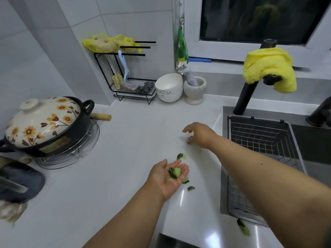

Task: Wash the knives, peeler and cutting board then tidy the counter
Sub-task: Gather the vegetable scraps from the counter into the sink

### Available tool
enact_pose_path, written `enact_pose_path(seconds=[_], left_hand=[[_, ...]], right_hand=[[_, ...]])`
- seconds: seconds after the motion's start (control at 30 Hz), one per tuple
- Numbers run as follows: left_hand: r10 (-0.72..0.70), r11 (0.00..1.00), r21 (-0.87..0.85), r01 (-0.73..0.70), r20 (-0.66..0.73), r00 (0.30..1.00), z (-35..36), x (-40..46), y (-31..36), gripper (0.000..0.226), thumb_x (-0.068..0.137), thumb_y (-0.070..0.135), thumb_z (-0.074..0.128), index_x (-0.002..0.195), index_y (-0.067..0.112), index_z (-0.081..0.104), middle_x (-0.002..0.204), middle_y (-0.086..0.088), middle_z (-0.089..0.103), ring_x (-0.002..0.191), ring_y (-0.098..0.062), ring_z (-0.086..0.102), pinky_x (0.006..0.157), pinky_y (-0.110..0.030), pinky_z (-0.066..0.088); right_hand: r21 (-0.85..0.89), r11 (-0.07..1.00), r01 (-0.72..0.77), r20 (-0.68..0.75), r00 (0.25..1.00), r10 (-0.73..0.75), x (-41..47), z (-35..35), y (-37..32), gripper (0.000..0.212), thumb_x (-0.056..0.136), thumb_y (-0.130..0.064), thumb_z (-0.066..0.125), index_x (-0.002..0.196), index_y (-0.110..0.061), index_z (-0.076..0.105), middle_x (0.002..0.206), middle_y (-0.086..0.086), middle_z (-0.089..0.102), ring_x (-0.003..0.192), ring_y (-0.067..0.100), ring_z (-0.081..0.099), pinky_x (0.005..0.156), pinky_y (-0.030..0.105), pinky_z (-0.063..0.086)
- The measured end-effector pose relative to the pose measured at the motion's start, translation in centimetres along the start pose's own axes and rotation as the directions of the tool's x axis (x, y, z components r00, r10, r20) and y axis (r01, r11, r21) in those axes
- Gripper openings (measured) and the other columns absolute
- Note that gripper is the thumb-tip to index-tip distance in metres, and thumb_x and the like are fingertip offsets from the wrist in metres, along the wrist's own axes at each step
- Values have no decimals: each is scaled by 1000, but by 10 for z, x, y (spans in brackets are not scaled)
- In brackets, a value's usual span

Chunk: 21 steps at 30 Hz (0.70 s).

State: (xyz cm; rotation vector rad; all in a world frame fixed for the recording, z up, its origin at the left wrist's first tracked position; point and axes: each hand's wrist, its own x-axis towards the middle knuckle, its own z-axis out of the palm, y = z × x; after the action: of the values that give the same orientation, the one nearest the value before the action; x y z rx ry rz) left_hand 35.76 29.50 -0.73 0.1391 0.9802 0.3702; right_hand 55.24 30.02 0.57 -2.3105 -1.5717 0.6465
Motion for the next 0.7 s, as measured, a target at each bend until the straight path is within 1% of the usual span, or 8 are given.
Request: enact_pose_path(seconds=[0.07, 0.17, 0.27, 0.33, 0.43, 0.5, 0.57, 0.7], left_hand=[[-10, 1000, 0, 10, -14, 1000, -7, -2, 3, 47, 102, 32, 39, 112, -11, 57, 100, -25, 59, 91, -35, 61, 76, -47, 55], [1, 1000, -14, -2, -30, 1000, -15, -1, 7, 48, 101, 32, 39, 114, -11, 57, 101, -25, 59, 90, -35, 61, 79, -45, 53], [7, 1000, -18, -7, -32, 999, -17, 0, 11, 48, 102, 32, 38, 116, -11, 56, 100, -25, 59, 87, -35, 61, 81, -46, 53], [10, 999, -31, -11, -30, 1000, -14, 2, 13, 49, 102, 32, 37, 117, -12, 55, 105, -26, 58, 89, -35, 61, 79, -46, 53], [9, 999, -52, -9, -11, 1000, -9, 2, 13, 47, 102, 31, 37, 114, -9, 57, 108, -24, 59, 98, -33, 60, 81, -45, 52], [2, 998, -59, -3, -9, 1000, -8, 1, 13, 44, 102, 29, 38, 111, -9, 59, 106, -23, 60, 100, -32, 60, 81, -44, 52], [7, 999, -43, -7, -15, 1000, -11, 0, 14, 43, 102, 26, 39, 109, -10, 60, 110, -24, 59, 100, -34, 60, 79, -43, 53], [13, 999, -40, -15, -44, 999, -20, -3, 16, 44, 102, 27, 38, 107, -11, 60, 110, -26, 58, 94, -35, 61, 77, -43, 52]], right_hand=[[-134, 991, 3, 88, 996, 9, 9, 10, 8, 42, 89, -11, 57, 129, -21, 57, 133, 4, 51, 121, 27, 47, 100, 35, 41], [-219, 976, 4, 86, 996, 16, 12, 25, 12, 30, 86, -5, 55, 113, -15, 65, 118, 6, 57, 107, 26, 54, 86, 27, 44], [70, 998, 1, 8, 1000, -2, 5, 21, 1, 23, 83, -8, 65, 106, -13, 67, 101, 0, 61, 90, 16, 56, 75, 22, 41], [305, 949, 77, 111, 987, -115, -4, 12, -19, 24, 80, -13, 73, 103, -15, 68, 92, -4, 63, 81, 10, 57, 74, 21, 46], [386, 913, 130, 257, 936, -242, -12, 8, -39, 17, 82, -21, 73, 99, -17, 70, 83, -9, 66, 73, 3, 59, 72, 18, 50], [268, 950, 158, 178, 961, -210, -6, 9, -33, 16, 86, -19, 69, 102, -15, 70, 89, -5, 67, 72, 5, 56, 68, 17, 45], [4, 981, 193, 142, 971, -192, -1, 12, -20, 25, 85, -8, 65, 108, -16, 68, 105, 0, 65, 81, 8, 51, 73, 19, 39], [-191, 936, 296, 314, 922, -228, 1, 29, -12, 38, 81, 4, 57, 113, -16, 66, 116, 0, 59, 99, 16, 54, 86, 25, 44]])
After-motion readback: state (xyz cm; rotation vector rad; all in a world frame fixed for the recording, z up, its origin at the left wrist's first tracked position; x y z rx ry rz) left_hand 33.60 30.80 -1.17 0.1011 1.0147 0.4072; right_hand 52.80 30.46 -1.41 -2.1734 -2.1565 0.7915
